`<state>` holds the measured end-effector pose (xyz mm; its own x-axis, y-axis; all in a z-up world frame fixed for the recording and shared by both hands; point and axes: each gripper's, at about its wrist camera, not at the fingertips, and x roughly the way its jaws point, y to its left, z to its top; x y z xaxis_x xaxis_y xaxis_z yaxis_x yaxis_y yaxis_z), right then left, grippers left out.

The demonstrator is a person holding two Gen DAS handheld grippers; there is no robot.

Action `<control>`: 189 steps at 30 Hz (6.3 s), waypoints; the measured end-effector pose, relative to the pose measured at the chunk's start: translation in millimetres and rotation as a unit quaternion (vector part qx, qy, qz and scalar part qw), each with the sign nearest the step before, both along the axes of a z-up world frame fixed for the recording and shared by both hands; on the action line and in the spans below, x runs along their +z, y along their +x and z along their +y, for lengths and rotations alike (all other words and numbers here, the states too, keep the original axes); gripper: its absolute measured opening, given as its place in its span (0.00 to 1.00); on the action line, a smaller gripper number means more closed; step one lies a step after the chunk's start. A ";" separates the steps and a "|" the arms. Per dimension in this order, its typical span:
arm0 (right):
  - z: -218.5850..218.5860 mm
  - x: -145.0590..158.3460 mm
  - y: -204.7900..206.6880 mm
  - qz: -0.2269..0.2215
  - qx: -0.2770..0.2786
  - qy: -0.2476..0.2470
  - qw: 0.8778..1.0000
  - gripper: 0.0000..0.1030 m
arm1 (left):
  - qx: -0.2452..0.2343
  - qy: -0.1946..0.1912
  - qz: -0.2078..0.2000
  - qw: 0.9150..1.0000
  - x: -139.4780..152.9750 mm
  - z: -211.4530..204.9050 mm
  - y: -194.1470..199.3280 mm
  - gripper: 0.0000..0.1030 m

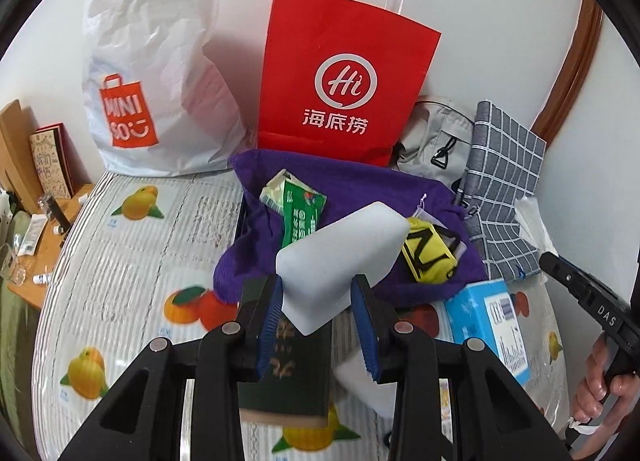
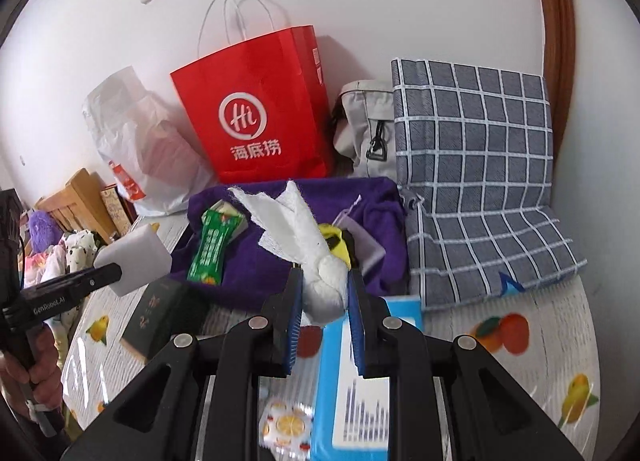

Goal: Organize soft objects
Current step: 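Lower the glove and sponge block onto the towel and open both tools, then withdraw both open tools from the purple towel, then grasp the second white cloth glove with the right tool, then grasp a black watch strap with the left tool while the right tool holds the glove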

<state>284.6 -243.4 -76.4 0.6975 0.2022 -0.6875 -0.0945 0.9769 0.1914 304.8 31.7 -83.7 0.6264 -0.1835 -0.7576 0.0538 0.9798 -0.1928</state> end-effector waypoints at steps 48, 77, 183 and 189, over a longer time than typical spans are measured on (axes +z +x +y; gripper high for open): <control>15.8 -100.4 170.5 0.126 0.020 0.000 0.992 0.23 | -0.037 0.014 0.094 0.995 -73.2 -35.6 139.7 0.35; 12.6 -53.3 99.4 0.059 0.036 0.010 0.998 0.47 | -0.024 0.008 0.139 0.990 -73.5 -23.7 93.0 0.66; -51.4 -152.2 -155.9 0.089 0.054 0.090 0.991 0.14 | -0.084 0.120 0.104 0.984 -124.3 -111.7 -139.6 0.35; -51.5 -151.3 -157.4 0.091 0.050 0.086 0.991 0.14 | -0.111 0.130 0.093 0.981 -121.2 -123.0 -146.2 0.20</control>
